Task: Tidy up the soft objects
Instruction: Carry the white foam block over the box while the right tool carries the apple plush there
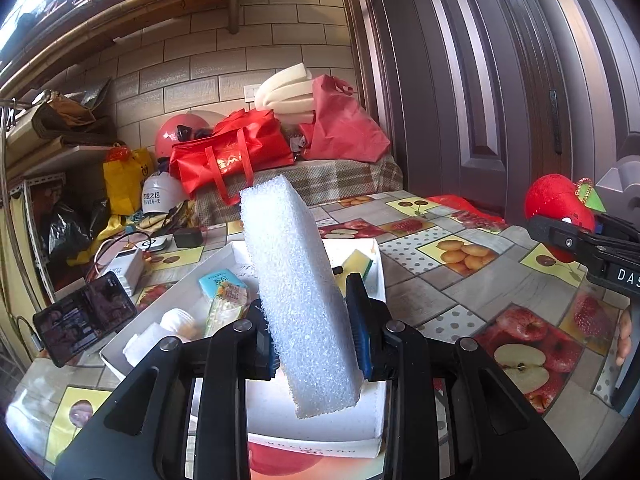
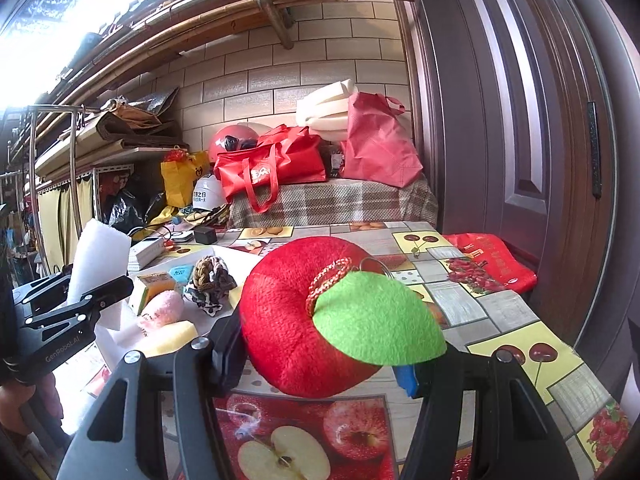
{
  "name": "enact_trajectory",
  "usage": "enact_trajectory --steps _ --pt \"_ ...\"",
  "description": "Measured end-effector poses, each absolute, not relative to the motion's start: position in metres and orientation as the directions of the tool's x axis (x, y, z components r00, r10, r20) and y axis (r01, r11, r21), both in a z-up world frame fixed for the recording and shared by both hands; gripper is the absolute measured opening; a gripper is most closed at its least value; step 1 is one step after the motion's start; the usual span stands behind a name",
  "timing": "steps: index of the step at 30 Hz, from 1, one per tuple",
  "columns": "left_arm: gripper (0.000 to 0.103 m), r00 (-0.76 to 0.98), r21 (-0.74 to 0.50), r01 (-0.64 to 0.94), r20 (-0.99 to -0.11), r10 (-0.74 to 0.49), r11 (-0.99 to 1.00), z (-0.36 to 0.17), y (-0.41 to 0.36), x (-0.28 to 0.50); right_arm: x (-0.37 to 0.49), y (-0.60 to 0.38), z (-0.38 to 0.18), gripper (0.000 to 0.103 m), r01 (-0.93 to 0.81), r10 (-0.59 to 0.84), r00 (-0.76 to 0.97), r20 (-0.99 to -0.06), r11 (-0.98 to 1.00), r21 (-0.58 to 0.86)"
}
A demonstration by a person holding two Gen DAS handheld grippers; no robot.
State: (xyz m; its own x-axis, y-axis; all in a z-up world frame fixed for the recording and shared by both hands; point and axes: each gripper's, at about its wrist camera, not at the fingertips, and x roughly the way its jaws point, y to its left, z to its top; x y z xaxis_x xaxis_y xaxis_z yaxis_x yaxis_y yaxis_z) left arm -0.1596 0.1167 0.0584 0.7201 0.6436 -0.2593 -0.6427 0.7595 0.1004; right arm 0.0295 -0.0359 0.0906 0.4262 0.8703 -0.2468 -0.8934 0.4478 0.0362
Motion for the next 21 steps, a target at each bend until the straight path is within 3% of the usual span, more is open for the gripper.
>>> enact_trajectory --steps 21 --pt "0.028 0.633 0.093 -0.731 -0.274 0.724 0.676 0.054 0.157 -0.201 -0.005 0.000 0.086 0.061 -0.935 0.899 0.326 -0.292 0.352 0.036"
